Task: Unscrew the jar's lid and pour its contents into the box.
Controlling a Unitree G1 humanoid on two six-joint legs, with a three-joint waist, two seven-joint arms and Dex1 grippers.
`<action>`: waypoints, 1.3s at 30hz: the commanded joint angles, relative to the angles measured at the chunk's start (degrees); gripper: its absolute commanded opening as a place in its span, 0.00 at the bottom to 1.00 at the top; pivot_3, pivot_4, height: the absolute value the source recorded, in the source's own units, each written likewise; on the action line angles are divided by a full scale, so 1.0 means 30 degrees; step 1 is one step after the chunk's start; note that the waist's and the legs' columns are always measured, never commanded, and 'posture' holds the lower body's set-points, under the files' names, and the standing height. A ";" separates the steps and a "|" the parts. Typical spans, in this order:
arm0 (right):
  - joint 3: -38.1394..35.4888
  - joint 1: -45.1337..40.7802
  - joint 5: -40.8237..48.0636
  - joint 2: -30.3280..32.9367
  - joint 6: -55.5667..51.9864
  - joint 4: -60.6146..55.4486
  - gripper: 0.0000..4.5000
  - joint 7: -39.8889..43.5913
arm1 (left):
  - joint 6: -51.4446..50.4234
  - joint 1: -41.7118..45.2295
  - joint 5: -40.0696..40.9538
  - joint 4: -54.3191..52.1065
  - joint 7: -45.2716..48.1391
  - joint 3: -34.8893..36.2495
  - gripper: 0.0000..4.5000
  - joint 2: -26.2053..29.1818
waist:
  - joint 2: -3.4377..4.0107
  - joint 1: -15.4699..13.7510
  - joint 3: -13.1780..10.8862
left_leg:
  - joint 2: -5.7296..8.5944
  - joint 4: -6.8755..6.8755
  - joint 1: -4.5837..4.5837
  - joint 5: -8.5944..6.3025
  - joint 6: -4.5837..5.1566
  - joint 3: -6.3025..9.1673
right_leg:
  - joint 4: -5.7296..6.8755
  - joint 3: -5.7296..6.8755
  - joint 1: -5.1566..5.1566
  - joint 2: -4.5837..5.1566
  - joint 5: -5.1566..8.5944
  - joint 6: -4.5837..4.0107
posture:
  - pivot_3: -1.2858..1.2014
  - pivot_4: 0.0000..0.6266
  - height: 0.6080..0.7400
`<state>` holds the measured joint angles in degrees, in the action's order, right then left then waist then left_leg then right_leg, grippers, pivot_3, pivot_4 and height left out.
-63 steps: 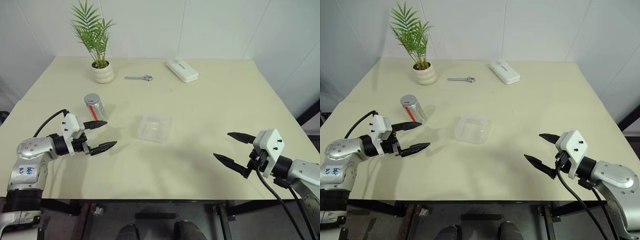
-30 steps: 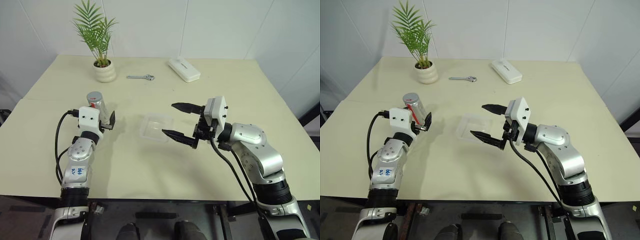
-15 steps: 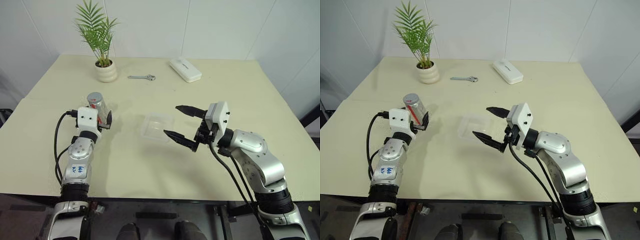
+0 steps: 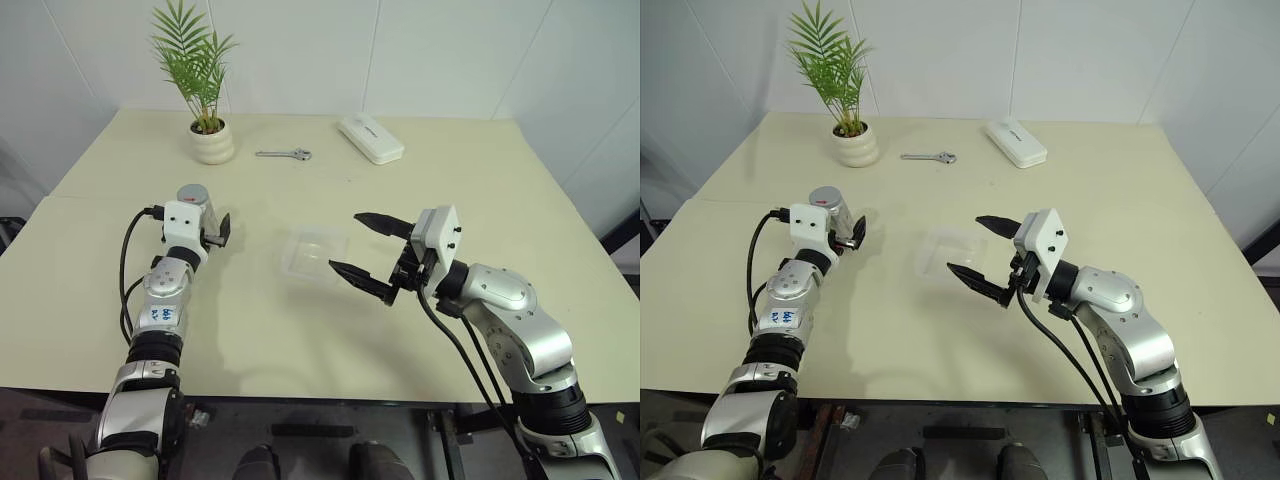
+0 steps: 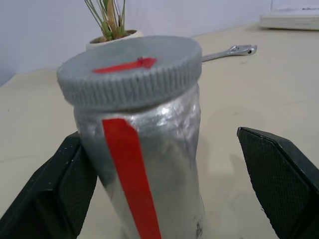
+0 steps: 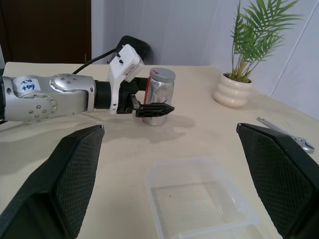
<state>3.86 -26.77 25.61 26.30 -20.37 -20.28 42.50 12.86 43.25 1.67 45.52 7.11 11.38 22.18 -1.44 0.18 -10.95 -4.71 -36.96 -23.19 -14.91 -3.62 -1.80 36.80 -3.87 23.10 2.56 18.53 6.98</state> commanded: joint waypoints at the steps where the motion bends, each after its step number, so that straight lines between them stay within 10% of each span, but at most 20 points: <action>1: -0.0470 -0.0029 0.0078 0.0054 0.0087 -0.0831 1.00 -0.0275 | 0.0940 0.0660 -0.0050 0.0621 0.0028 -0.0017 0.99 0.0256 | 0.0000 -0.0004 0.0000 | 0.0000 -0.0001 -0.0001 0.0000 0.0000 -0.0003 | 0.0000 -0.0001 0.0000 0.0000 0.0000 0.0000 | 0.52 0.24 1.00; 5: -0.0533 0.0130 0.0049 0.0008 0.0116 -0.0874 1.00 -0.0525 | 0.1533 0.1133 -0.0202 0.1635 -0.0051 -0.0128 0.99 0.0447 | 0.0000 -0.0012 0.0000 | 0.0000 -0.0007 -0.0002 0.0000 0.0000 -0.0003 | 0.0004 -0.0001 0.0000 0.0000 0.0000 0.0000 | 0.52 0.24 1.00; 14: -0.0711 0.0514 0.0221 -0.0053 0.0063 -0.0895 1.00 -0.0955 | 0.2305 0.1574 0.0179 0.3155 0.0753 -0.0022 0.43 0.0651 | 0.0000 -0.0018 0.0000 | 0.0001 -0.0003 -0.0003 0.0000 0.0000 -0.0009 | 0.0001 -0.0001 0.0003 0.0000 0.0000 0.0000 | 0.52 0.24 1.00; 22: -0.1006 -0.0676 0.1490 0.0591 -0.3248 -0.1989 1.00 -0.1456 | -0.3051 0.1031 0.5120 -0.4451 1.2183 -0.0764 0.43 0.1739 | -0.0015 0.0093 -0.0009 | 0.0000 -0.0004 -0.0114 0.0032 -0.0057 -0.0014 | 0.0030 -0.0014 0.0133 -0.0005 0.0000 -0.0001 | 0.52 0.24 1.00; 31: -0.0691 -0.5588 0.3596 -0.1636 -0.9636 -0.2104 1.00 -0.5132 | -1.1891 -0.0303 0.8456 -1.2641 1.5865 -0.2205 0.43 0.3528 | -0.0013 0.0601 -0.0011 | -0.0022 0.0001 -0.0058 0.0014 -0.0020 -0.0104 | 0.0122 -0.0168 0.0180 -0.0032 0.0004 -0.0002 | 0.52 0.24 1.00; 39: 0.0849 -0.7209 0.2159 -0.2511 -1.0468 -0.0955 1.00 -0.6036 | -1.3211 -0.0802 0.8539 -1.3925 1.5855 -0.2964 0.43 0.2831 | -0.0013 0.0503 -0.0010 | -0.0018 -0.0009 -0.0047 0.0016 -0.0007 -0.0128 | 0.0156 -0.0225 0.0199 -0.0040 0.0010 -0.0014 | 0.52 0.24 1.00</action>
<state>5.35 -47.10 33.58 18.50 -52.95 -22.61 24.29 -26.84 40.42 26.56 6.68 54.68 2.35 30.93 -1.48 1.69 -10.98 -4.76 -36.99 -23.33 -14.87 -3.63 -2.19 37.25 -4.56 23.70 2.44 18.57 6.94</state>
